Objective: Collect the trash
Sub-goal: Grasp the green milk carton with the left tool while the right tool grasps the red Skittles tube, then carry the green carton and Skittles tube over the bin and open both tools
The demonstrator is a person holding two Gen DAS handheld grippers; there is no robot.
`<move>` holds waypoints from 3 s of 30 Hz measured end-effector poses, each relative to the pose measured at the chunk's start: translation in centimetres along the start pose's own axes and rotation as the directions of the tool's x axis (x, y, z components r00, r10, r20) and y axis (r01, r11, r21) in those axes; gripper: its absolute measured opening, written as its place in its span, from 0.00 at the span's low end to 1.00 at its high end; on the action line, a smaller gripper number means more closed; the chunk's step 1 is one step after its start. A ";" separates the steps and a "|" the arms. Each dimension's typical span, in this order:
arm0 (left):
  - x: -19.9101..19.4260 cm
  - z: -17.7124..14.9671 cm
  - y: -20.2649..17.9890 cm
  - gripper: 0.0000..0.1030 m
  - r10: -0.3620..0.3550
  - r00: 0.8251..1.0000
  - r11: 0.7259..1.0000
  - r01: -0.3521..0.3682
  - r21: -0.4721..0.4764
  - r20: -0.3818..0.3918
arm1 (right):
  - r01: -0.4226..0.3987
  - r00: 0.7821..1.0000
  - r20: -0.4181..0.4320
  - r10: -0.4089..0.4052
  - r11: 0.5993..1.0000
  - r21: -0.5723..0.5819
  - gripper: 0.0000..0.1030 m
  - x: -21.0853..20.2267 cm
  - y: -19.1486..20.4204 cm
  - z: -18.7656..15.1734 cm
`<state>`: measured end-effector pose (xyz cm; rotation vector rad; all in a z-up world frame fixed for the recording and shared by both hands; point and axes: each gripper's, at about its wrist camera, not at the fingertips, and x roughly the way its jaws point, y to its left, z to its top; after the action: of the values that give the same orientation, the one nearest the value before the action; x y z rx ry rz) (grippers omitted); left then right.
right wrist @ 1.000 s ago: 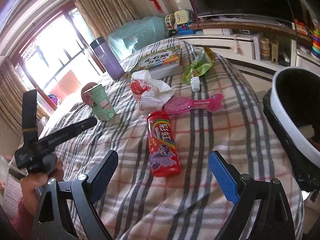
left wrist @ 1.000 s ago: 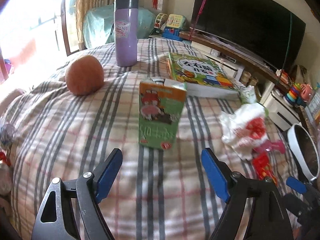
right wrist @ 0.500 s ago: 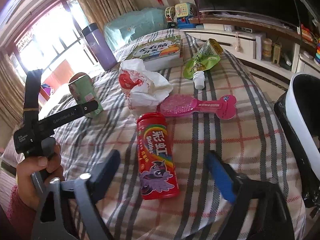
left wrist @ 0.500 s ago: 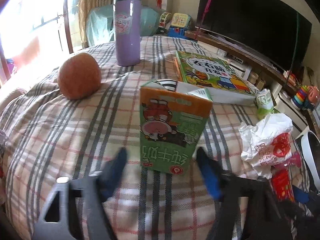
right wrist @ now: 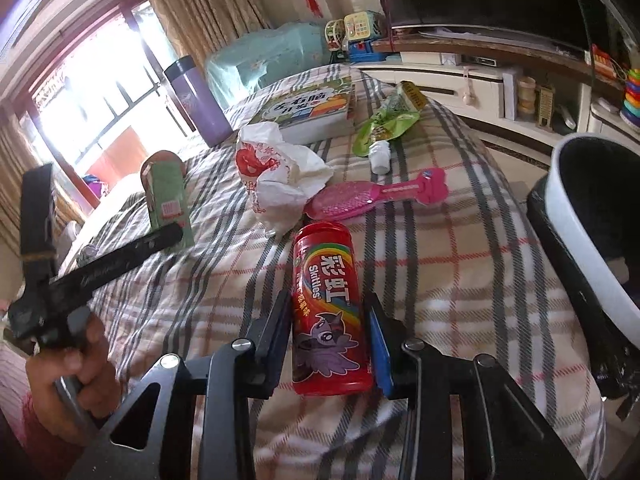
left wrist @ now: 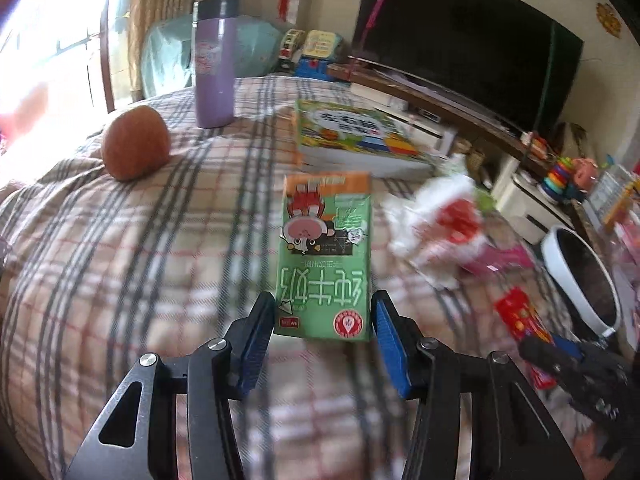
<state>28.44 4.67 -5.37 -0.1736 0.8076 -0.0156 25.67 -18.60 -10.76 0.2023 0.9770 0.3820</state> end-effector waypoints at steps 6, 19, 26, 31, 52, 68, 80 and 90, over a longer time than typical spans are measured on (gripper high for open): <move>-2.3 -1.5 -2.4 0.47 -0.078 0.997 0.996 0.078 0.042 -0.004 | -0.010 1.000 0.024 0.009 0.999 0.036 0.35 -1.9 -1.1 -0.7; -3.7 -2.7 -6.4 0.47 -0.175 0.984 0.978 0.177 0.109 -0.027 | 0.029 0.996 0.084 -0.036 0.996 0.083 0.35 -5.8 -2.9 -1.5; -3.6 -2.7 -8.9 0.47 -0.211 0.977 0.966 0.215 0.143 -0.041 | 0.048 0.993 0.100 -0.061 0.991 0.124 0.35 -7.2 -4.9 -2.0; -3.1 -2.5 -10.4 0.47 -0.229 0.972 0.957 0.235 0.169 -0.053 | 0.063 0.989 0.119 -0.082 0.986 0.152 0.35 -8.3 -6.4 -2.2; -1.3 -0.9 -16.5 0.47 -0.280 0.957 0.922 0.289 0.258 -0.073 | 0.123 0.972 0.167 -0.165 0.964 0.235 0.35 -11.8 -12.1 -1.6; 2.2 1.1 -21.5 0.47 -0.317 0.940 0.886 0.340 0.316 -0.124 | 0.165 0.959 0.181 -0.221 0.946 0.279 0.35 -13.0 -16.5 0.0; 4.2 2.0 -23.5 0.47 -0.309 0.940 0.881 0.341 0.328 -0.147 | 0.184 0.957 0.165 -0.238 0.939 0.290 0.35 -12.7 -18.4 0.8; 5.2 2.4 -25.2 0.47 -0.305 0.940 0.874 0.340 0.348 -0.152 | 0.197 0.957 0.152 -0.248 0.936 0.291 0.35 -12.2 -19.2 1.4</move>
<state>35.11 -20.25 -3.44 0.0529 0.8465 -0.4946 25.03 -41.05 -7.05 0.3671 0.8536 0.0154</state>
